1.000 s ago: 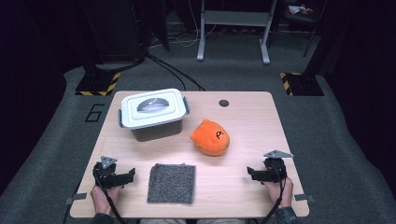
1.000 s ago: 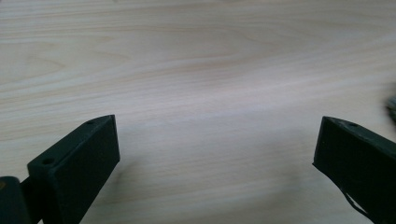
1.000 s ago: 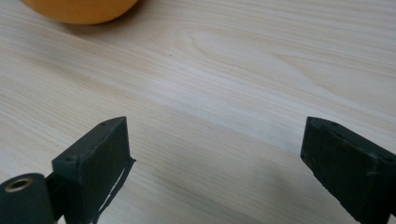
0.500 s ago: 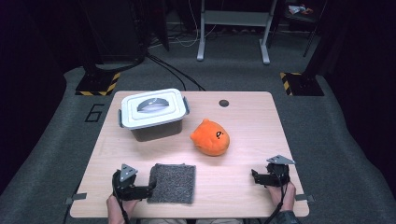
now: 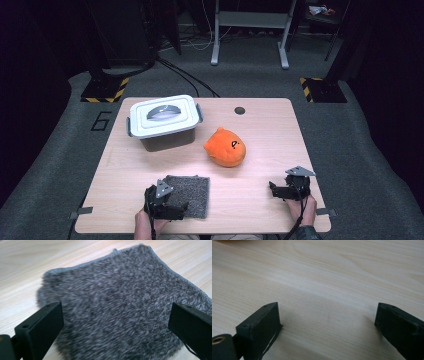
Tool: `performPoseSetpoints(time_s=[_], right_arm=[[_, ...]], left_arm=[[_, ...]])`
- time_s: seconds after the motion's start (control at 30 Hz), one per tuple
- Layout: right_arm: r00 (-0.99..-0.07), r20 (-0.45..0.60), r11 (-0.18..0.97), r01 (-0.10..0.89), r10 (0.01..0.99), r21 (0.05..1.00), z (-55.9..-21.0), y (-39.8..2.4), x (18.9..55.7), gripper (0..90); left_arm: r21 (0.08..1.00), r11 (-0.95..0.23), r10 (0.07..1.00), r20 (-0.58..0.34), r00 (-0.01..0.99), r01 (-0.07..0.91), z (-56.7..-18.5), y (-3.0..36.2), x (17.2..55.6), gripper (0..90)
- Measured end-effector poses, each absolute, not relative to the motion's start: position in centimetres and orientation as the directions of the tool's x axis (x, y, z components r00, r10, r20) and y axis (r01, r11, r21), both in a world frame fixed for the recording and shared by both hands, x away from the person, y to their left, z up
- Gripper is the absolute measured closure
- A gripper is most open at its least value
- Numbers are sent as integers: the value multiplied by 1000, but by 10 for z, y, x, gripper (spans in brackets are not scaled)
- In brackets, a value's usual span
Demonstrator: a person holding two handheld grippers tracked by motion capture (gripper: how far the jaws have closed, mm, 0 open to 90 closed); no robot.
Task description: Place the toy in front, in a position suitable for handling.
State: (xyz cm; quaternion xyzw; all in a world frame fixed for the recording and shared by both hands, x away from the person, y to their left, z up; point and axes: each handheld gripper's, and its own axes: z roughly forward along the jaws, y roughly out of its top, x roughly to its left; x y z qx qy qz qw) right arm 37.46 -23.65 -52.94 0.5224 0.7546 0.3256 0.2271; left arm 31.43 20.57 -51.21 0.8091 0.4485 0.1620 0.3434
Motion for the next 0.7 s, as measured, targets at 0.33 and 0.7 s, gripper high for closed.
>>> performPoseSetpoints(time_s=[0.33,0.7], right_arm=[[-359,-13,253,632,933,733,-529,-236,373,60],[-357,-1,245,637,934,731,-529,-236,374,61]], left_arm=[[665,-389,848,-12,529,638,-520,196,324,65],[697,-361,861,-7,508,620,-517,200,320,523]])
